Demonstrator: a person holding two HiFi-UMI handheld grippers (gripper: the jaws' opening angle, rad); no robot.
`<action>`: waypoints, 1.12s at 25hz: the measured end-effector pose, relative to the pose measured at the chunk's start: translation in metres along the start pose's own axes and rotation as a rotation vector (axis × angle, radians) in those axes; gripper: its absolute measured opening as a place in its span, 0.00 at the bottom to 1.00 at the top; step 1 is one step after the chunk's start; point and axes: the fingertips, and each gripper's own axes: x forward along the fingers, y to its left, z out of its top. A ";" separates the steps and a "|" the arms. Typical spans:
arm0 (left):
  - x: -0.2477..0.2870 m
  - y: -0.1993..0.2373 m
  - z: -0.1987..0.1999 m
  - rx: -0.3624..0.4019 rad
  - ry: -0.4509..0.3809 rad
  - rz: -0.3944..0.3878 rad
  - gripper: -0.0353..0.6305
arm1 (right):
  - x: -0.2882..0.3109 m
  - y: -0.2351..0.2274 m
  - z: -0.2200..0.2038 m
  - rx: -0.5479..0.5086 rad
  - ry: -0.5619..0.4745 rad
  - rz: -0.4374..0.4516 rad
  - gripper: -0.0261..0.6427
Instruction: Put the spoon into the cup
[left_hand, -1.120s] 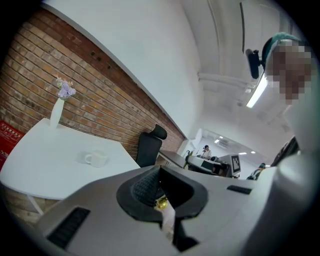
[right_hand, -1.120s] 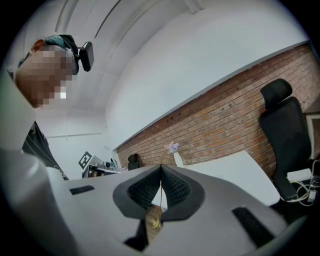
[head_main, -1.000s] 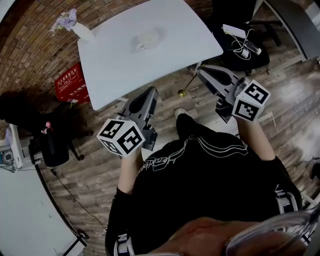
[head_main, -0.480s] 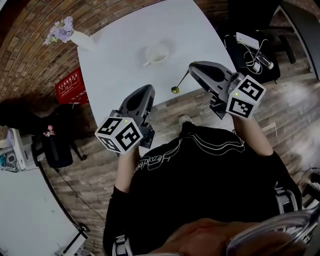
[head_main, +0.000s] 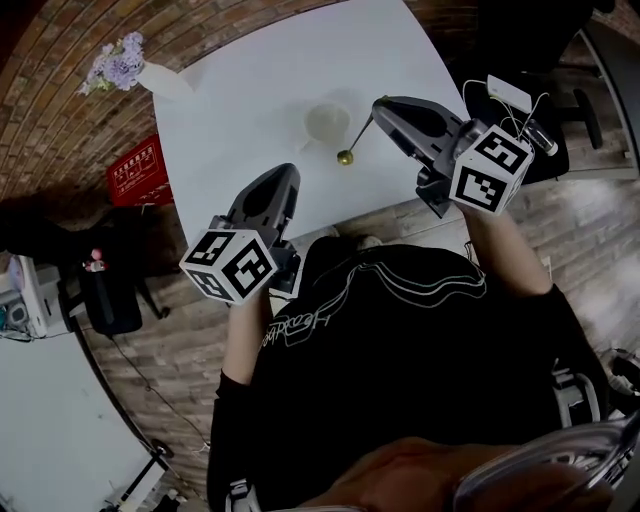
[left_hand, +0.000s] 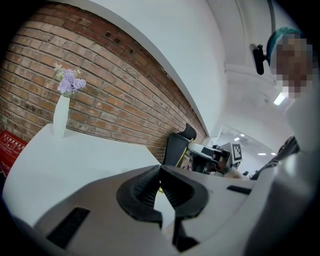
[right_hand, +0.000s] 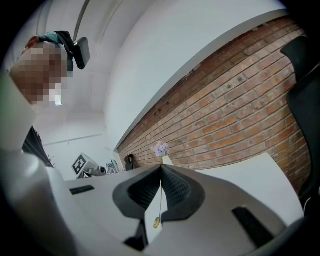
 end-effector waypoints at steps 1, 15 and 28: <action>0.000 0.006 0.003 -0.002 0.000 0.000 0.06 | 0.007 -0.003 0.002 0.000 0.000 -0.005 0.04; 0.044 0.065 0.021 -0.034 0.105 -0.117 0.06 | 0.071 -0.056 0.001 -0.014 -0.011 -0.158 0.04; 0.078 0.113 -0.006 -0.115 0.188 -0.122 0.06 | 0.092 -0.097 -0.051 0.036 0.066 -0.244 0.04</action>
